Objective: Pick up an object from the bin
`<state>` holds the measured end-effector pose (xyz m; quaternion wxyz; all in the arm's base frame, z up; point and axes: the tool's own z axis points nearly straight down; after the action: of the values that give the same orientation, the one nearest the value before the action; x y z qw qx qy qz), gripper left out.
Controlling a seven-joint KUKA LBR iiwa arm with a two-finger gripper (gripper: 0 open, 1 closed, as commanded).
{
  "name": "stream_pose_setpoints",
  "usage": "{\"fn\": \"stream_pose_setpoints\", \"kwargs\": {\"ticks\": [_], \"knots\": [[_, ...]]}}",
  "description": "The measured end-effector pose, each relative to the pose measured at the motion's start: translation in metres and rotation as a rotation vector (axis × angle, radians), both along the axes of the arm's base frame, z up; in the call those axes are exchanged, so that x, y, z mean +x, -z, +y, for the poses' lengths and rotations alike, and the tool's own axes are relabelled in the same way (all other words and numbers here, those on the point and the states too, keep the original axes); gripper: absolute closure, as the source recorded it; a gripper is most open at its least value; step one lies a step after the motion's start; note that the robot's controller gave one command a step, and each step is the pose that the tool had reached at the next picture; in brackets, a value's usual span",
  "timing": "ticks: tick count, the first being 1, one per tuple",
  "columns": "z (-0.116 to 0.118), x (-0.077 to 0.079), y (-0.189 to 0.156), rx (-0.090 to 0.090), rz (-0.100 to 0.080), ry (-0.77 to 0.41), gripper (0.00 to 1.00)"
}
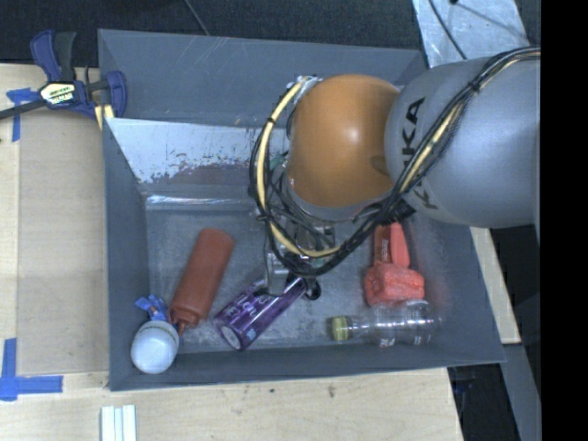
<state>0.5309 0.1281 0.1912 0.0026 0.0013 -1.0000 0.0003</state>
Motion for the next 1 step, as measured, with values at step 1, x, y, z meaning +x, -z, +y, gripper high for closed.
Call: {"fn": "stream_pose_setpoints", "kwargs": {"ticks": [1], "knots": [[-0.0005, 0.0014, -0.0047, 0.002, -0.008, 0.002, 0.0]]}}
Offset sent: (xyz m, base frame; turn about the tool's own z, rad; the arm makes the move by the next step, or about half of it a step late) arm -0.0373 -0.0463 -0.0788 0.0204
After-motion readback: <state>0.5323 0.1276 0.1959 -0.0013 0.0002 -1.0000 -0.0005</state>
